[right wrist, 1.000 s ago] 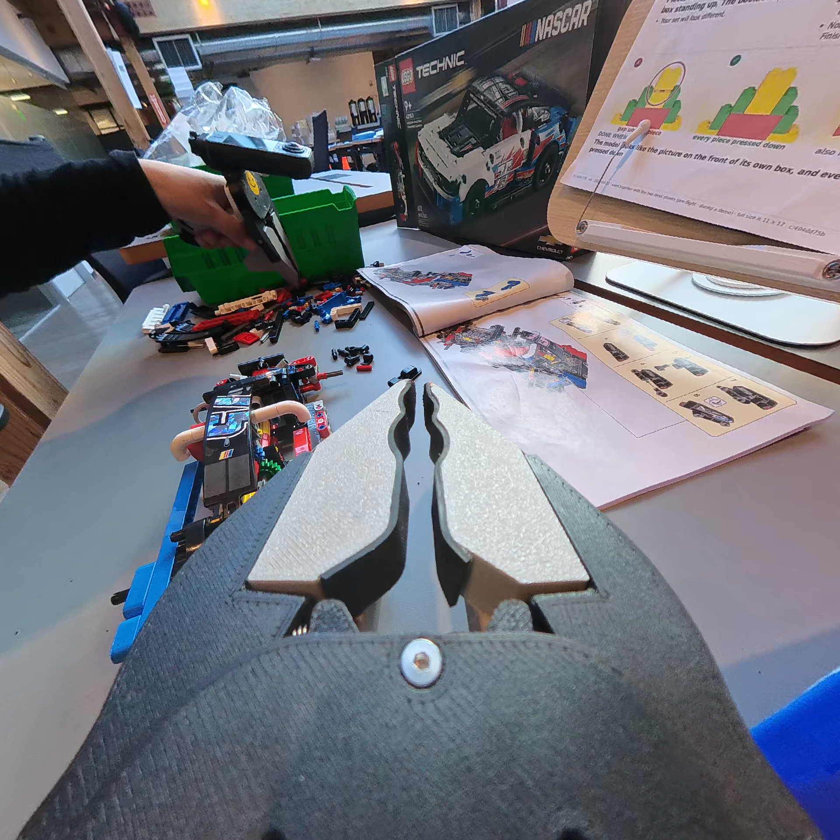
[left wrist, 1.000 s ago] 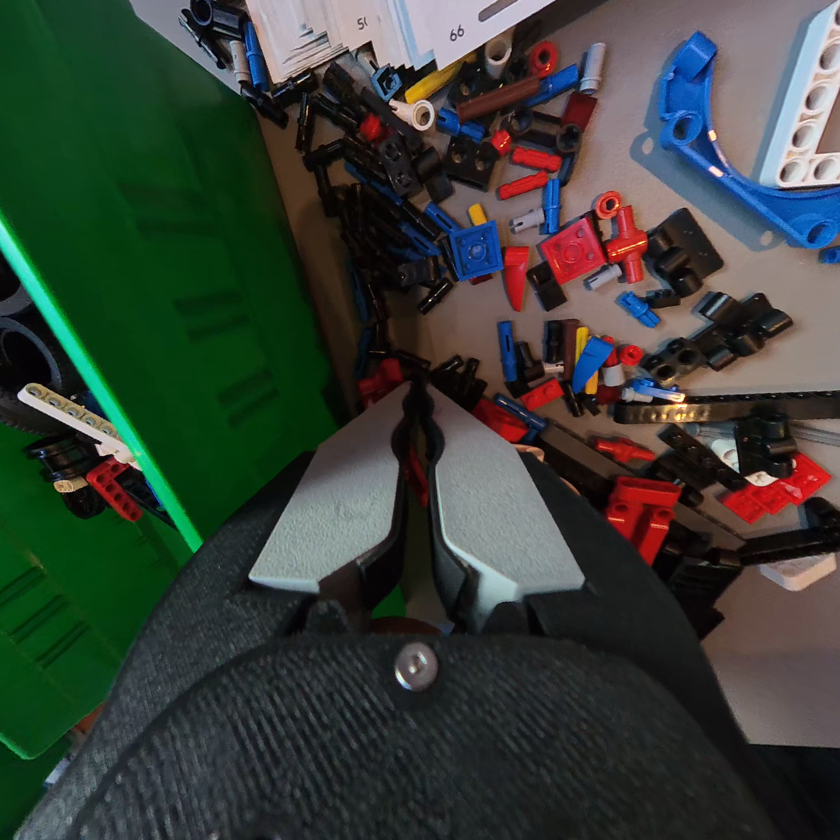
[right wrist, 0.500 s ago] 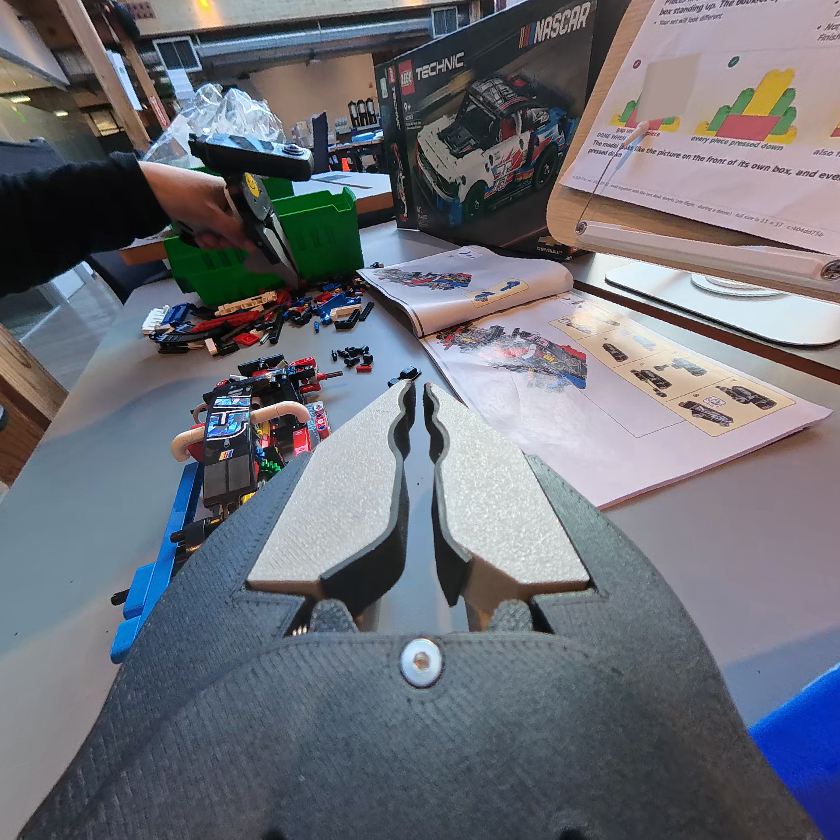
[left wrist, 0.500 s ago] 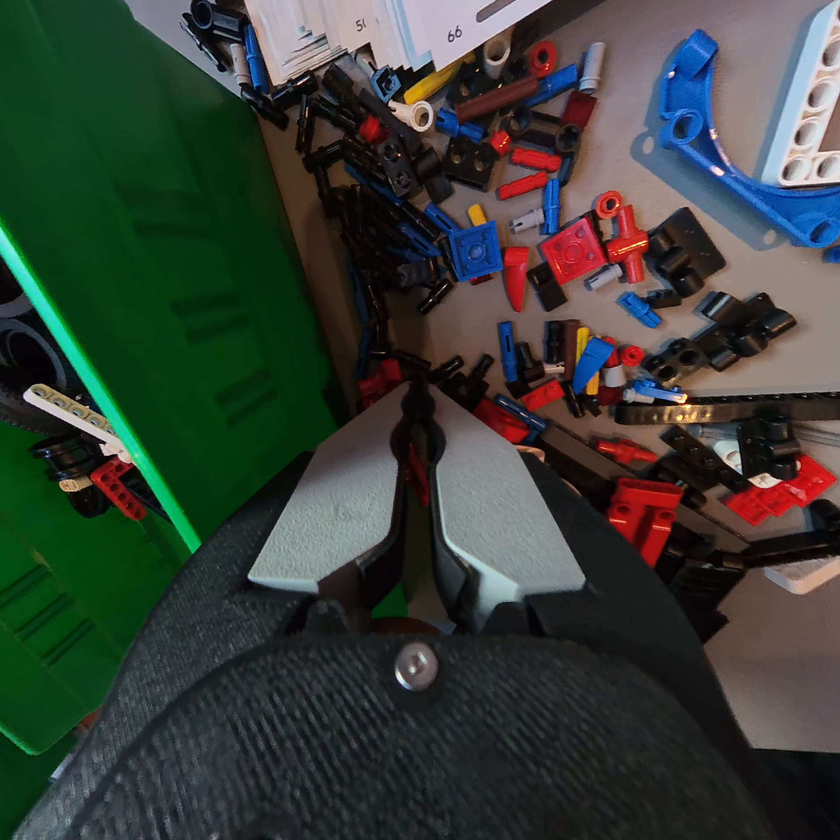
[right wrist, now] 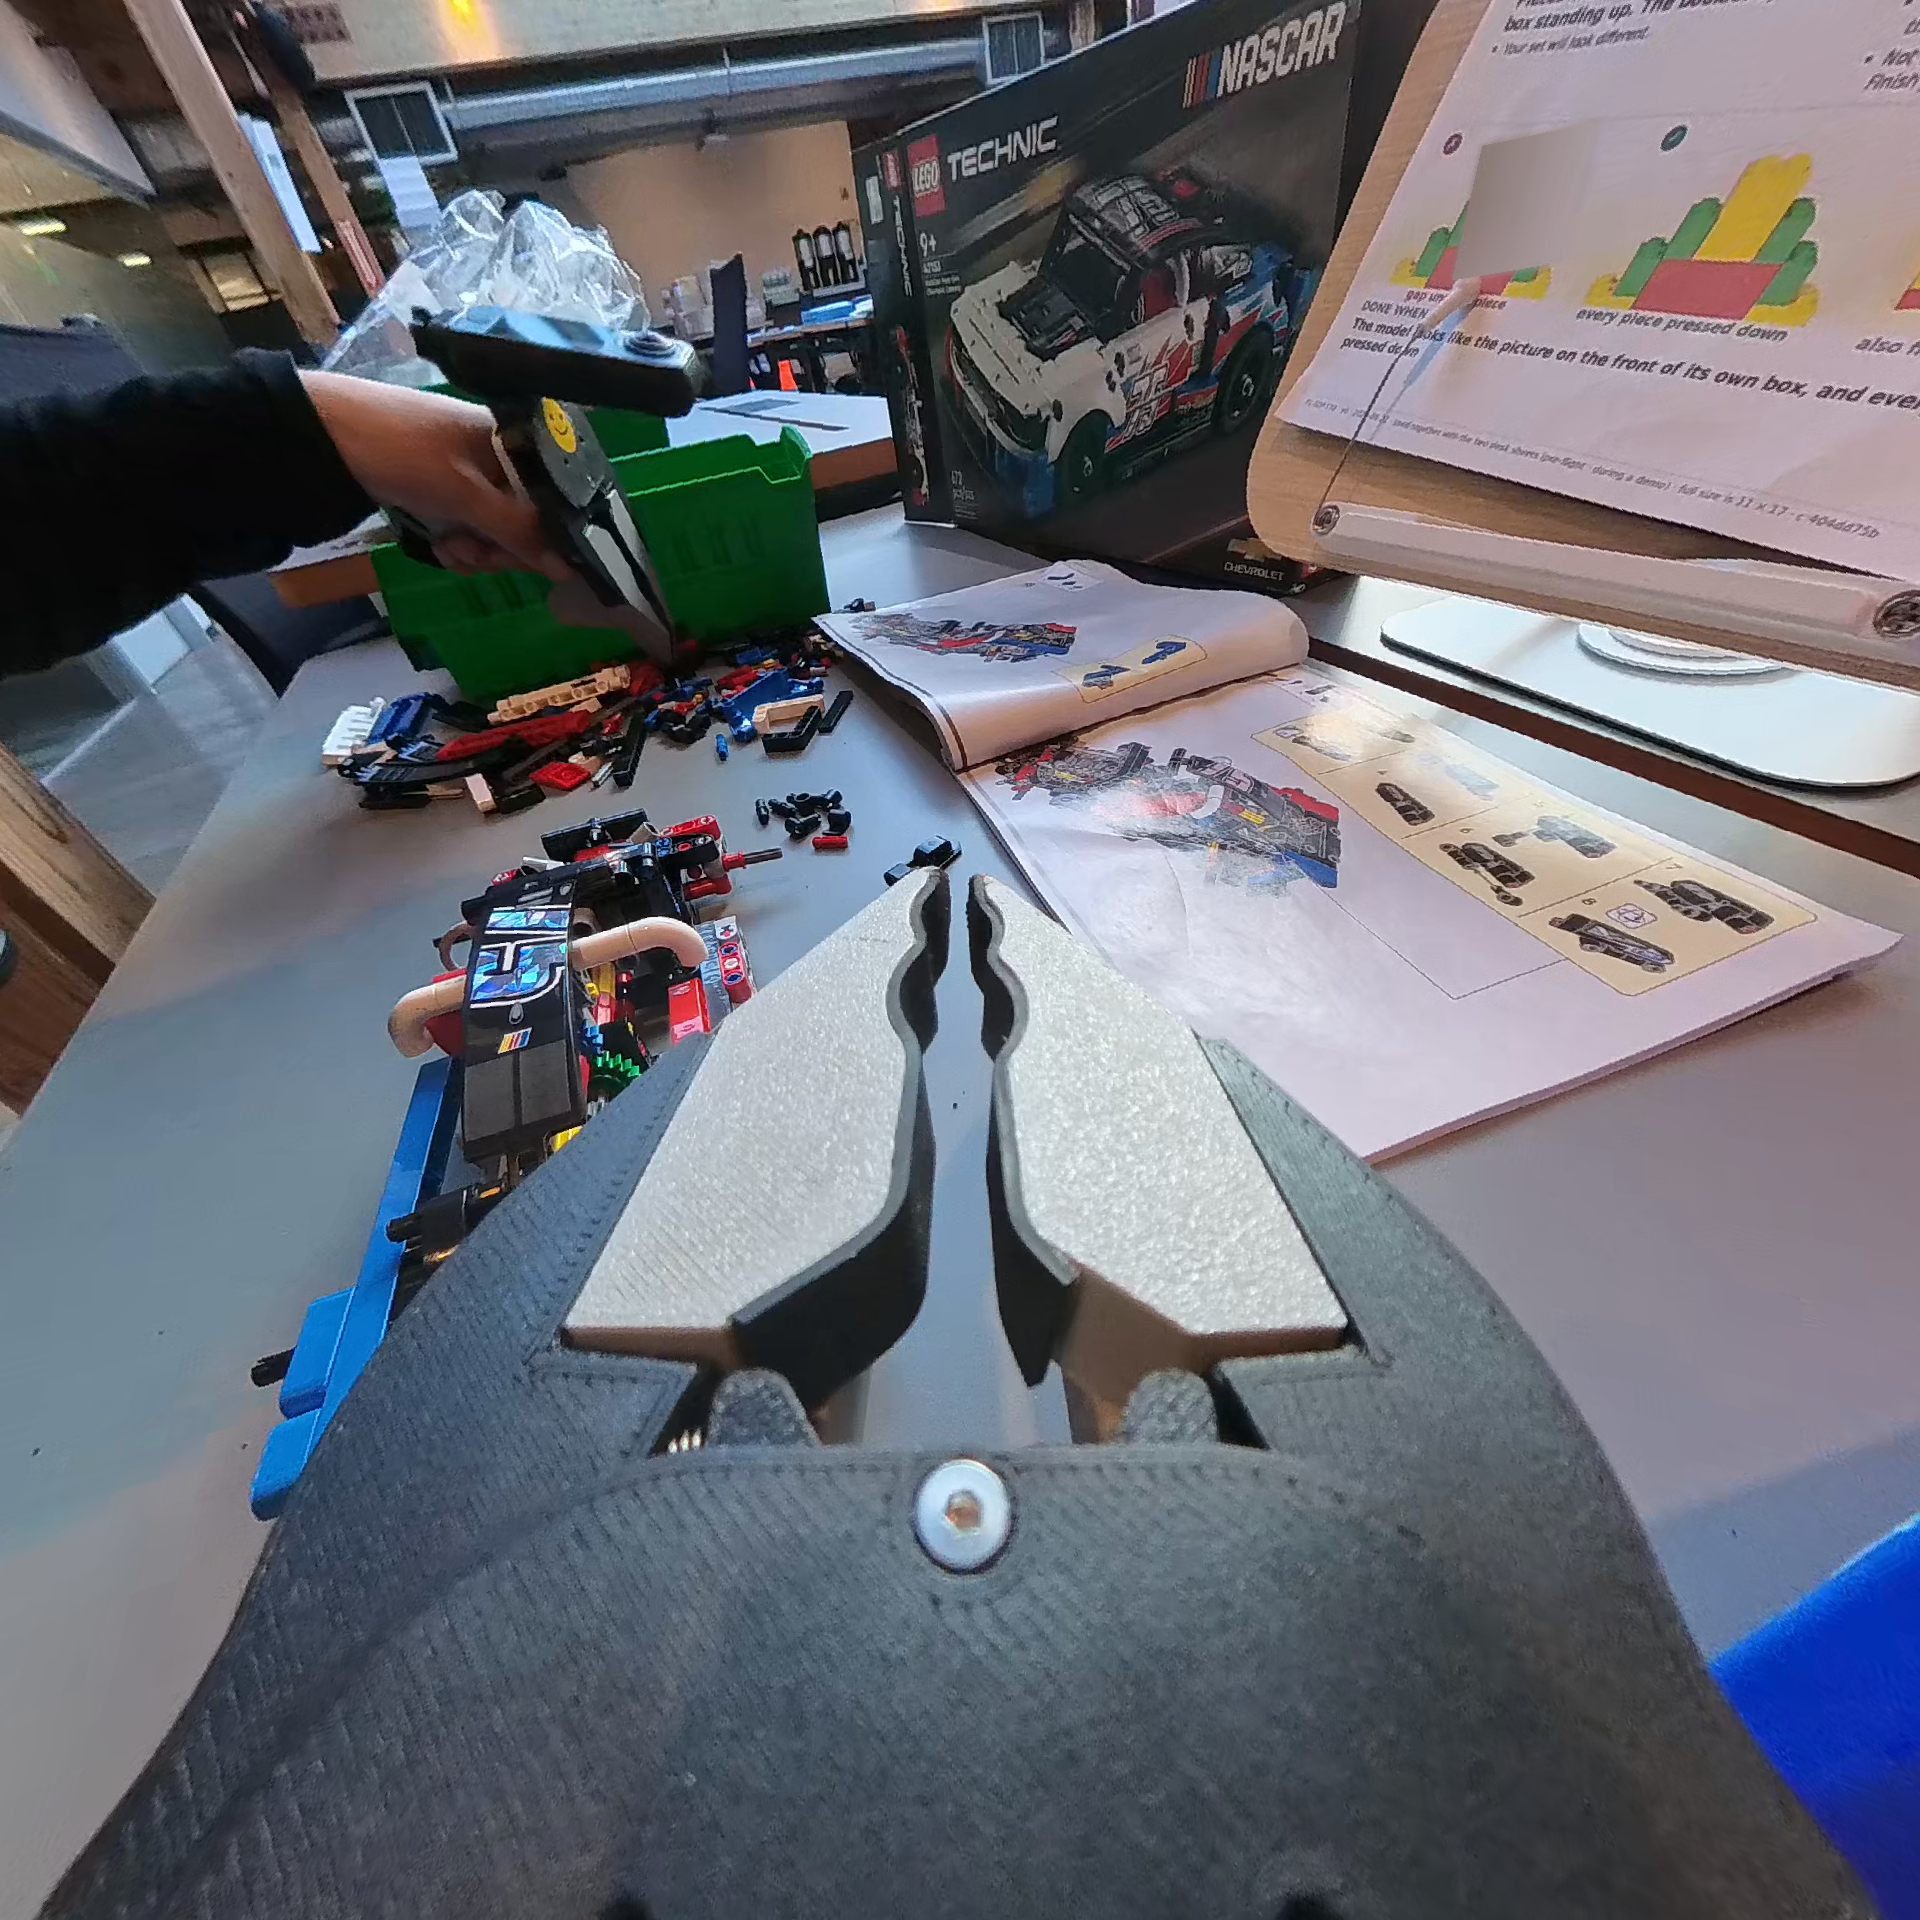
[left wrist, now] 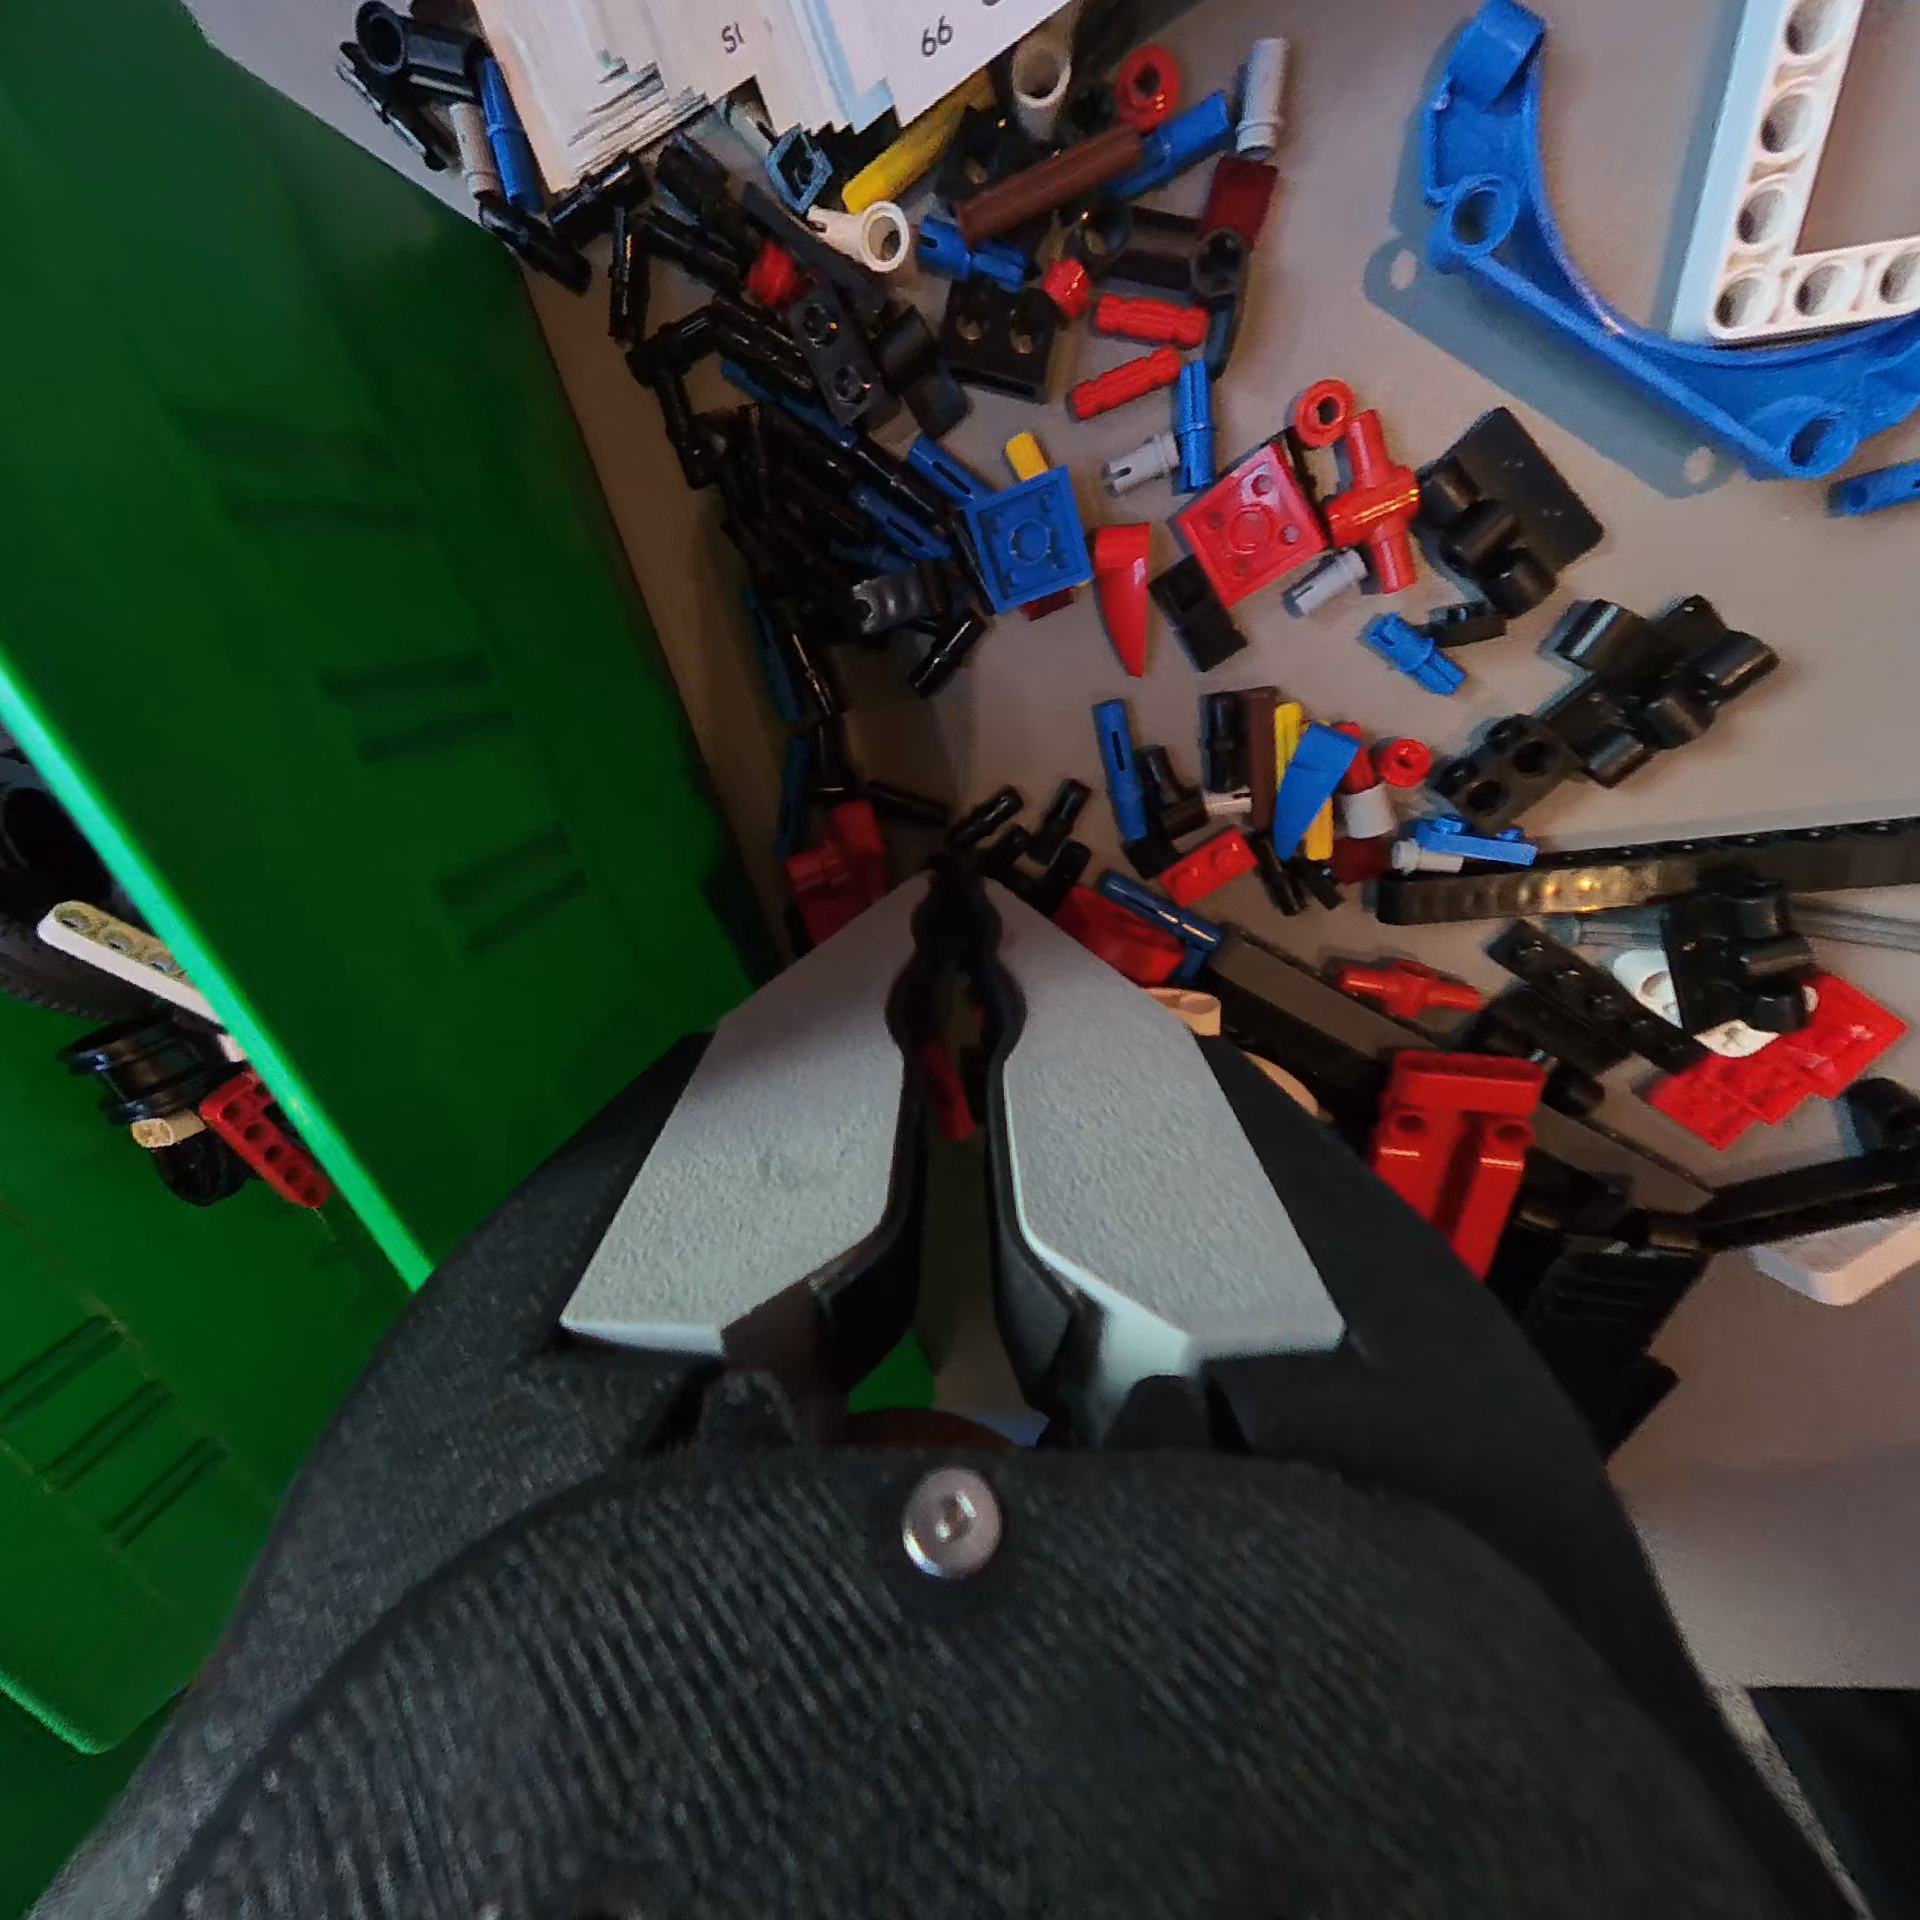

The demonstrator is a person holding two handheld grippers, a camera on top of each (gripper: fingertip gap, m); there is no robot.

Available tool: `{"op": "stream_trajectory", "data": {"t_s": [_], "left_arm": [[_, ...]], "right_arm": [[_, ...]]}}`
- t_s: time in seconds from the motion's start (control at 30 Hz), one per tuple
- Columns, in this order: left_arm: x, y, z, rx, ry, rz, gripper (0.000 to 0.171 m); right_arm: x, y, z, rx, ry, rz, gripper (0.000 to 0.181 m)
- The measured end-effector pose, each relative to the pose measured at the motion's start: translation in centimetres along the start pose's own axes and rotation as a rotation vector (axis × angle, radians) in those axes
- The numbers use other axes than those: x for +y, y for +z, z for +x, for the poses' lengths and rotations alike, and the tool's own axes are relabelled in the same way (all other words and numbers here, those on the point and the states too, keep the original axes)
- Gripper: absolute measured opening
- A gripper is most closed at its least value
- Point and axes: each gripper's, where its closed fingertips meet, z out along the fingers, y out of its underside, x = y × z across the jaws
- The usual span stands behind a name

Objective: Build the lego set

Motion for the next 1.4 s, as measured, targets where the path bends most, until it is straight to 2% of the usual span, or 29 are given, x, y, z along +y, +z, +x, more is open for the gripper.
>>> {"op": "stream_trajectory", "data": {"t_s": [0.4,0.57,0.67,0.87,1.03,1.1,1.2,1.3,1.4], "left_arm": [[0.3,0.0,0.0,-0.026,0.063,-0.002,0.006],[0.2,-0.2,0.0,0.005,0.028,0.003,0.013],[0.2,-0.3,-0.5,0.005,-0.011,-0.002,0.019],[-0.3,-1.1,-0.2,0.083,-0.118,0.03,0.008],[-0.6,-0.8,-0.3,0.049,-0.193,0.022,0.017],[-1.0,-0.9,-0.1,0.076,-0.252,0.035,0.02],[-1.3,-1.2,0.1,0.123,-0.338,0.031,0.017],[-0.9,-1.4,0.0,0.1,-0.39,-0.005,0.016],[-1.1,-1.3,0.0,0.106,-0.46,0.012,0.013]], "right_arm": [[0.0,0.0,0.0,-0.008,0.01,0.004,0.0],[0.0,0.0,0.0,-0.009,0.01,0.004,0.0],[-0.1,0.0,0.0,-0.008,0.01,0.006,0.0],[0.0,0.0,-0.1,-0.011,0.008,0.004,0.0],[0.0,0.0,-0.3,-0.016,0.009,0.003,0.0],[0.0,0.0,-0.4,-0.017,0.009,0.002,0.0],[0.0,0.0,-0.4,-0.02,0.011,0.003,0.0],[0.0,0.0,-0.6,-0.028,0.012,0.003,0.0],[0.0,0.0,-0.9,-0.038,0.014,0.003,0.0]]}}
